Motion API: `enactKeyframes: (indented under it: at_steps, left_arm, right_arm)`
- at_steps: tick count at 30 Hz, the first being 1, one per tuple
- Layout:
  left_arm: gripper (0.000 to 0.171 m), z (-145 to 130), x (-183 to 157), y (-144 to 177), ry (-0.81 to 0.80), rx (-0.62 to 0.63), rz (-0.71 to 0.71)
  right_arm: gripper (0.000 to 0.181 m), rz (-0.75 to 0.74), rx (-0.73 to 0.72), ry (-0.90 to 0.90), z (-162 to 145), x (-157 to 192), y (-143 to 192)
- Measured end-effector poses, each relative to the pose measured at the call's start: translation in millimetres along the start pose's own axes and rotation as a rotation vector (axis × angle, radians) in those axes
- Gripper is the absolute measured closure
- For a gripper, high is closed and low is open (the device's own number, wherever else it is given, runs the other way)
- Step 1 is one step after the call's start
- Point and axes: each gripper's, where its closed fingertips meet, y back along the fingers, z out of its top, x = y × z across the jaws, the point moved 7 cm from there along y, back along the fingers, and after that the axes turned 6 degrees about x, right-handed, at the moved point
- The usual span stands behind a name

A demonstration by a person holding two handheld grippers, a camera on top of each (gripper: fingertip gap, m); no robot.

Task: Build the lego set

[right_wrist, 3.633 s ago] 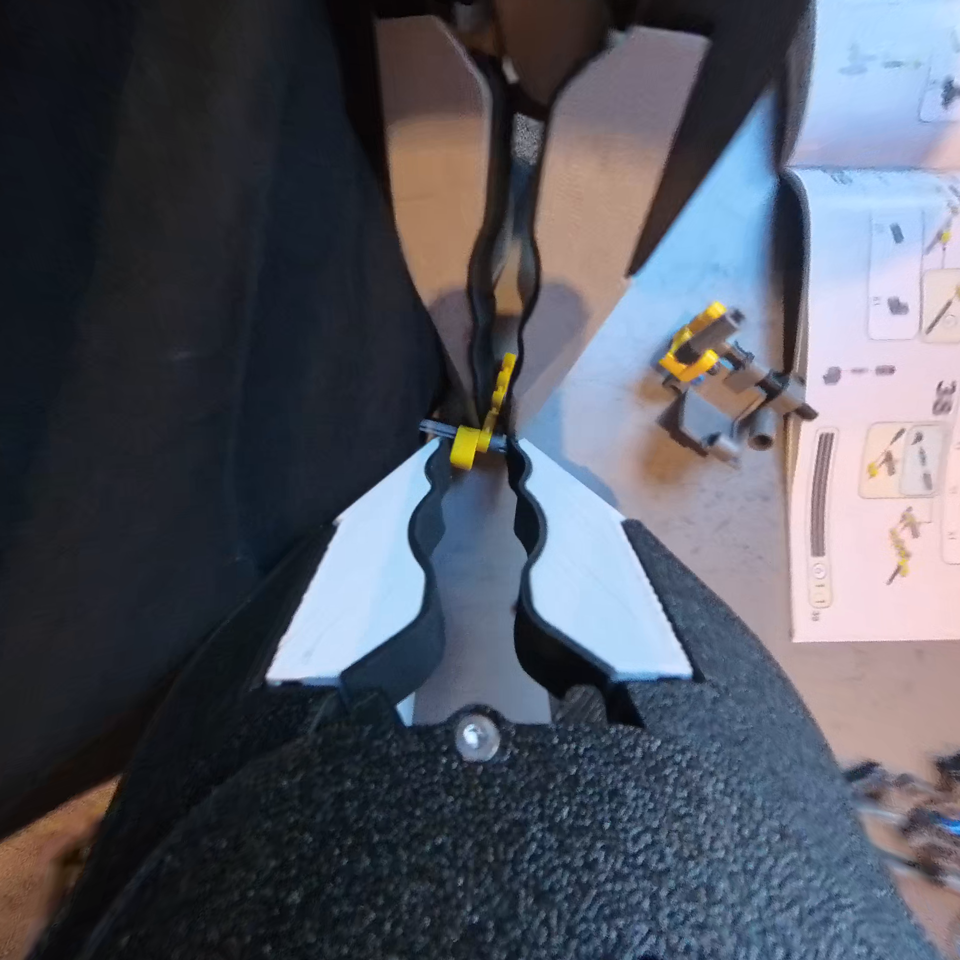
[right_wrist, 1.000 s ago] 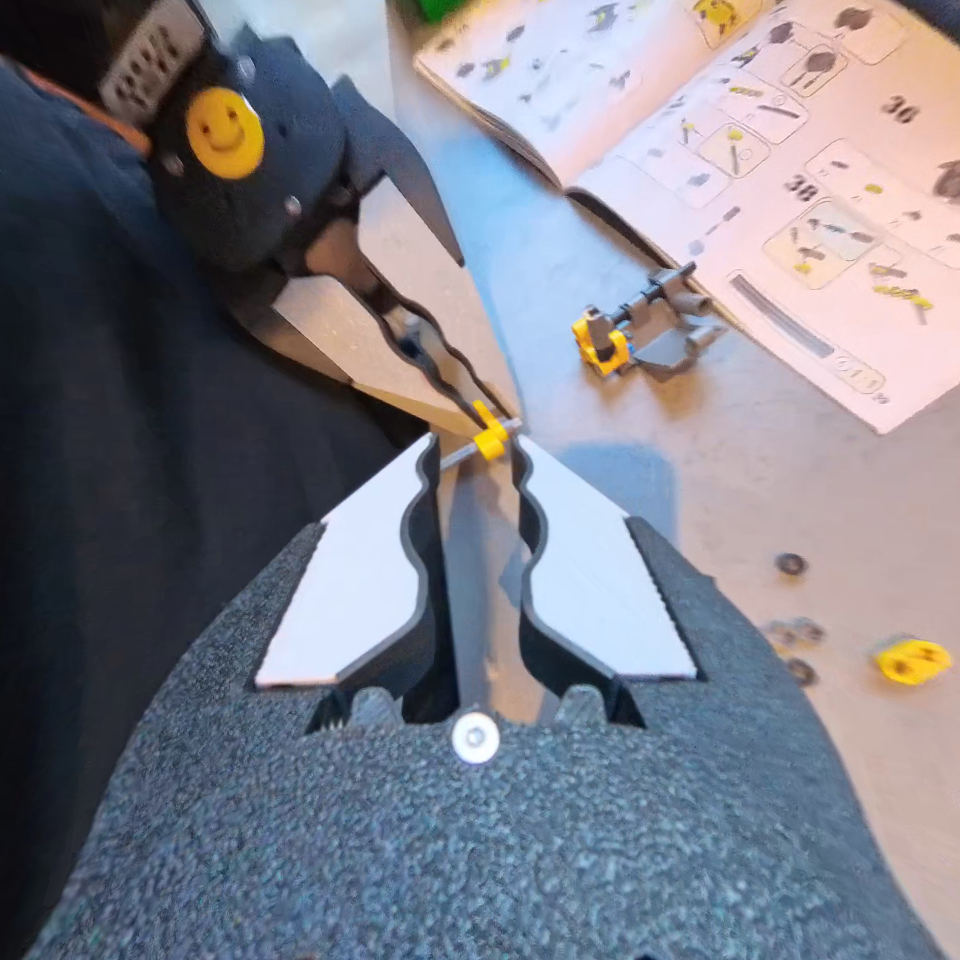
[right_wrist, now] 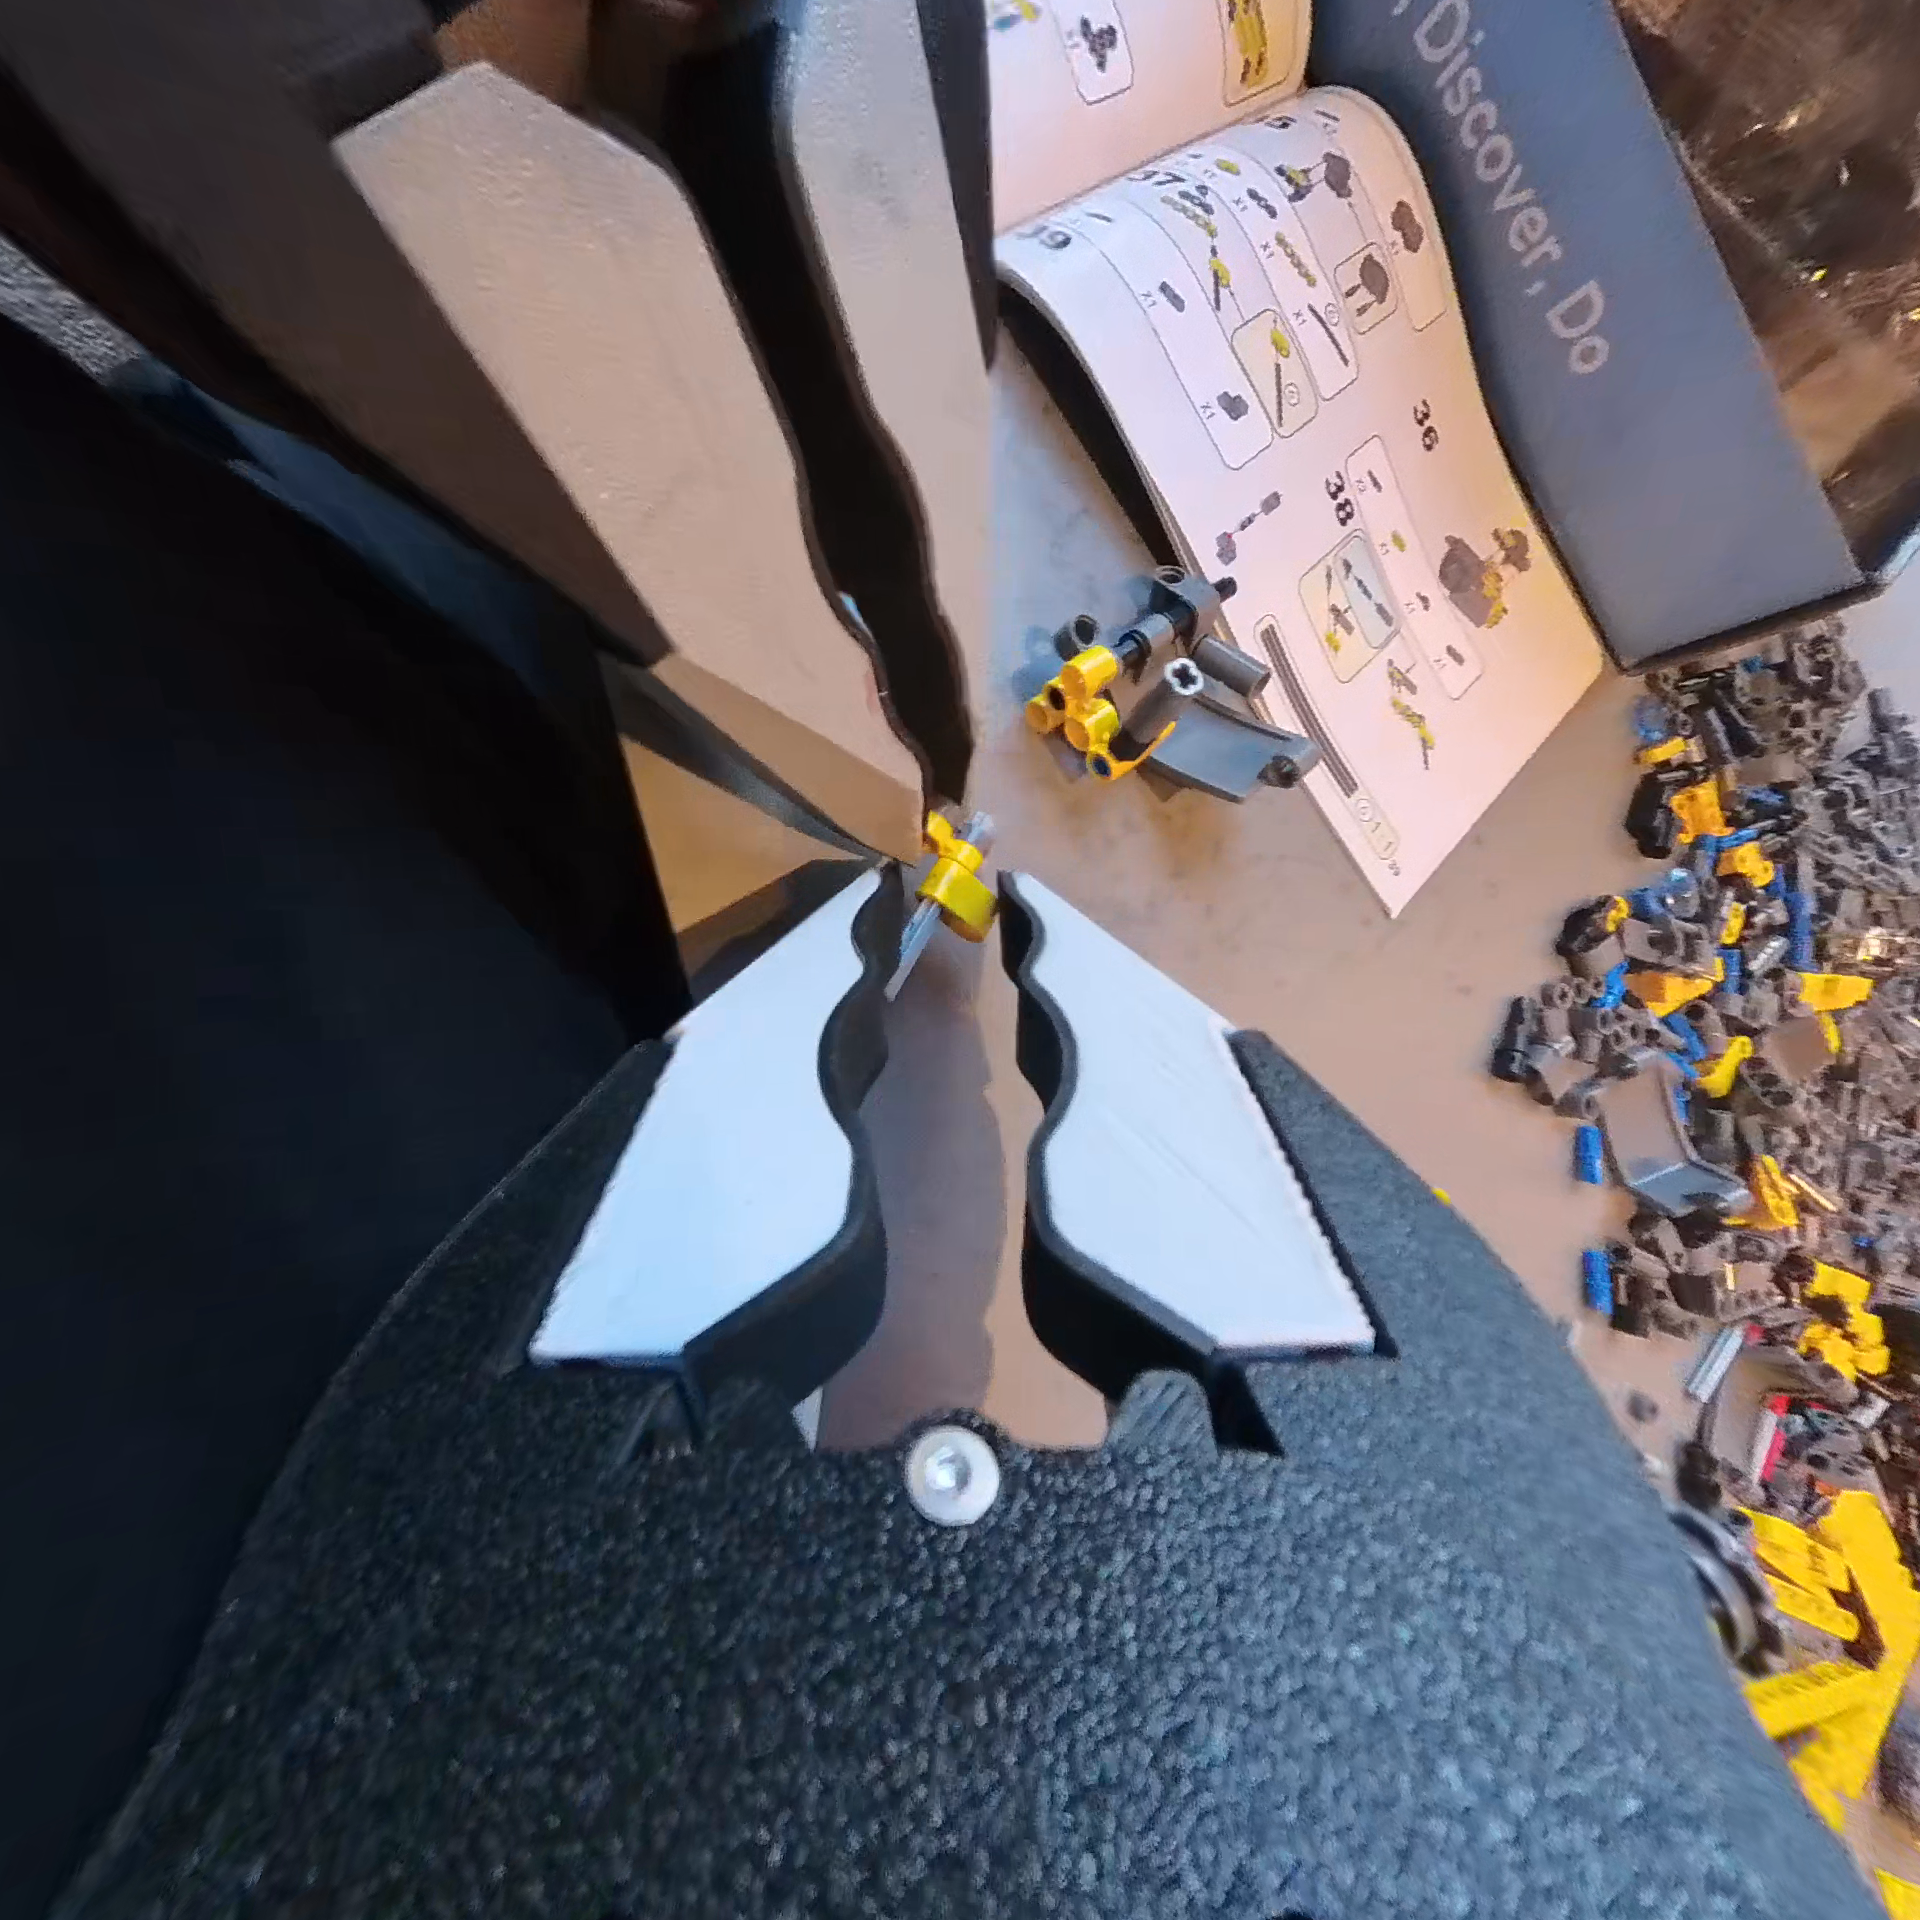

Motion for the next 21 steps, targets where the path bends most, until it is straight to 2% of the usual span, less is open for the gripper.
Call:
enactKeyframes:
  at_steps: [4, 8, 12, 14, 16, 21]
  left_arm:
    - [0.165, -7.4, -7.3, 4.5, -0.163, -0.043, 0.109]
    - [0.165, -8.9, -10.1, 14.7, -0.210, -0.149, 0.141]
    - [0.166, -4.2, -13.6, 27.6, -0.307, -0.267, 0.216]
    - [0.166, -5.5, -13.7, 25.3, -0.356, -0.278, 0.226]
    - [0.165, -4.9, -10.8, 22.2, -0.278, -0.284, 0.163]
    - [0.163, 3.7, 1.7, 19.3, 0.051, -0.190, -0.071]
  right_arm:
    - [0.165, 0.079, -0.036, -0.079, 1.2, 1.3, -1.5]
    - [0.165, 0.295, -0.168, -0.339, -0.1, -6.4, 2.4]
    - [0.164, 0.494, -0.290, -0.507, 1.8, -18.1, 10.8]
    - [0.164, 0.588, -0.303, -0.565, -1.9, -20.7, 8.2]
    - [0.164, 0.575, -0.308, -0.534, -5.1, -21.3, 8.3]
    - [0.164, 0.323, -0.273, -0.271, -1.7, -18.7, 14.8]
